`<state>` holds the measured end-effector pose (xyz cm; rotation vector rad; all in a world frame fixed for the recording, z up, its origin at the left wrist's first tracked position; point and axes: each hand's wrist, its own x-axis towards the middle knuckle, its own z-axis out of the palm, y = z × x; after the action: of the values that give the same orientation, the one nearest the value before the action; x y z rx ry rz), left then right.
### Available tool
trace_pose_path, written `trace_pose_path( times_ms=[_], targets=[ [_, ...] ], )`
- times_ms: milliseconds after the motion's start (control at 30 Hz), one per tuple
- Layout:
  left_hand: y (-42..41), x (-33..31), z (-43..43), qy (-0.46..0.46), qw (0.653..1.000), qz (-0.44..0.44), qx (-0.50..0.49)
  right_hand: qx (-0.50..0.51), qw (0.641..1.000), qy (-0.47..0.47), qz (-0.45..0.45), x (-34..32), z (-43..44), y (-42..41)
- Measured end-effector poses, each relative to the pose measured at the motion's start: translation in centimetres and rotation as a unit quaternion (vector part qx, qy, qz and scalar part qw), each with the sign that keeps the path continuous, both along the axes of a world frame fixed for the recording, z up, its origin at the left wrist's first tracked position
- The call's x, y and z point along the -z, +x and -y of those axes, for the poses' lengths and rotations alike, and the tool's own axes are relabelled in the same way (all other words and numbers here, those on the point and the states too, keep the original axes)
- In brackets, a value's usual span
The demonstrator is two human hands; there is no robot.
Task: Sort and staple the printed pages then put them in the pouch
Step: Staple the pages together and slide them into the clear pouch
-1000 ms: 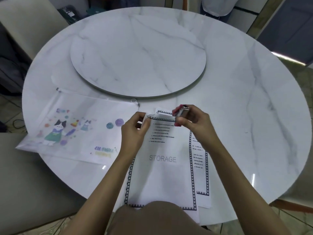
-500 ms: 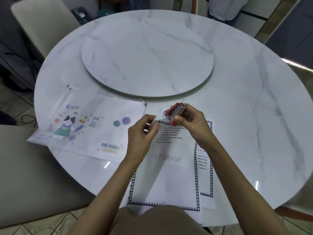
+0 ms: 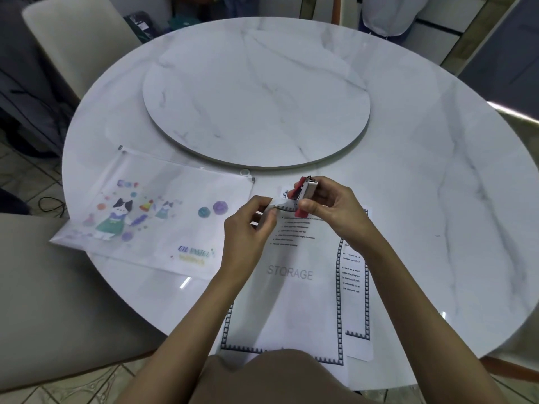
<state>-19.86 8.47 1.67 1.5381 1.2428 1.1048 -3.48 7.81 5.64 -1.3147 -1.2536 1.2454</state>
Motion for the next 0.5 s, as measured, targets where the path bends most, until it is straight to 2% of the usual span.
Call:
trace_pose_path(
  times_ms=[167,500],
  targets=[
    [0.3,-0.1,0.2,-0.001,1.000,0.000,0.002,-0.004,0.998,0.008,0.062,0.4,0.0,-0.2],
    [1.0,-0.4,0.3,-0.009,1.000,0.009,0.008,-0.005,0.994,0.019,0.106,1.0,0.0,-0.3]
  ],
)
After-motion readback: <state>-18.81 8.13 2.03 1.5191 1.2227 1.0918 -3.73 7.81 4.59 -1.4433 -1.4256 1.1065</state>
